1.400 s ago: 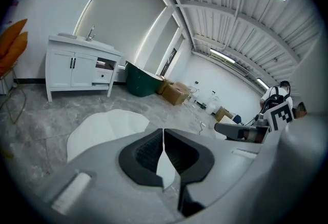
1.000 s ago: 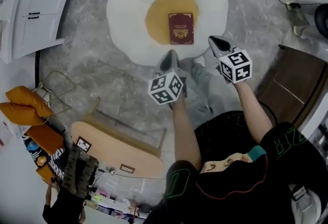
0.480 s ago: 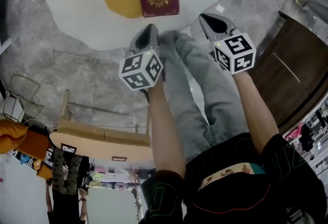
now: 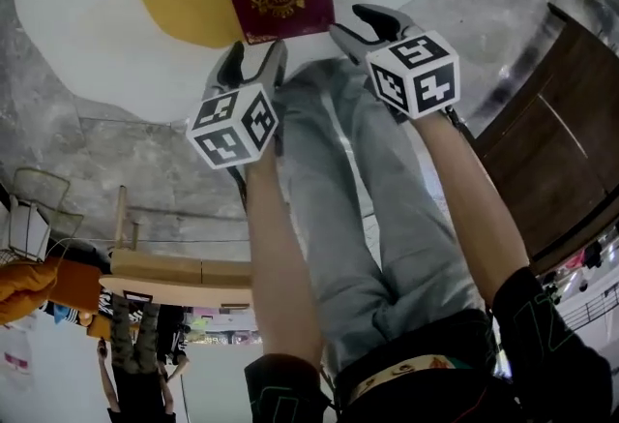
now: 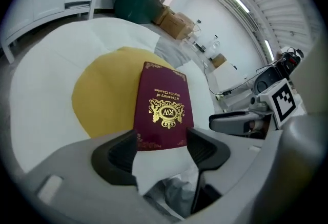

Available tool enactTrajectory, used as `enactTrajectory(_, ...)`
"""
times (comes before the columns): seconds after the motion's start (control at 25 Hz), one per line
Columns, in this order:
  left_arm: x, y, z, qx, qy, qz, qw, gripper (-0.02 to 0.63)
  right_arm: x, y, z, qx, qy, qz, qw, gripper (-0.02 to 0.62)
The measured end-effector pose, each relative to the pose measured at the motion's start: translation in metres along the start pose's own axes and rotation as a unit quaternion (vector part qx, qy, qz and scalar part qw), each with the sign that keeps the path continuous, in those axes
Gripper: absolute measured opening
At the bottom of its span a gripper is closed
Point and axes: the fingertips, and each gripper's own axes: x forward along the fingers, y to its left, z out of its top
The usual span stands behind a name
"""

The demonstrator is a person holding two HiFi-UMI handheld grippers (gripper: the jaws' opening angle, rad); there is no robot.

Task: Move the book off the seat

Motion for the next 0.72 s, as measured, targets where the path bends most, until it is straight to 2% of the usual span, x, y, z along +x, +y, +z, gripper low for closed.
enactTrajectory(0.08, 0.018, 0.008, -0.006, 0.005, 0.003, -0.007, 1.0, 0.305, 0.018, -0.008, -0.002, -0.004, 0.002, -0.001, 1.0, 0.23)
enactTrajectory(0.2, 0.043, 0.023, -0.001, 0.003, -0.018, -0.003, 0.9998, 0.309, 0.048, -0.016, 0.007, -0.026, -0.006, 0.013, 1.0, 0.235)
enactTrajectory(0.28, 0.056, 0.024, -0.001, 0.003, -0.028, -0.014, 0.9995, 0.309, 0.06, -0.014, 0.007, -0.037, -0.006, 0.02, 0.999, 0.239)
enactTrajectory(0.4, 0.065, 0.017, -0.005, -0.02, -0.037, -0.035, 0.9985, 0.308, 0.064, -0.014, 0.0, -0.063, 0.009, -0.001, 0.998, 0.253)
enactTrajectory(0.52, 0.053, 0.013, -0.003, -0.021, -0.053, -0.029, 0.998, 0.29, 0.052, -0.006, 0.011, -0.097, 0.012, -0.003, 0.995, 0.233)
enactTrajectory(0.64, 0.017, -0.007, -0.004, -0.051, -0.094, -0.022, 0.994, 0.29, 0.016, 0.013, 0.025, -0.127, -0.003, 0.003, 0.992, 0.225)
enactTrajectory(0.72, -0.017, -0.01, -0.004, -0.077, -0.128, -0.006, 0.9888, 0.29, -0.001, 0.04, 0.035, -0.169, -0.002, 0.013, 0.986, 0.225)
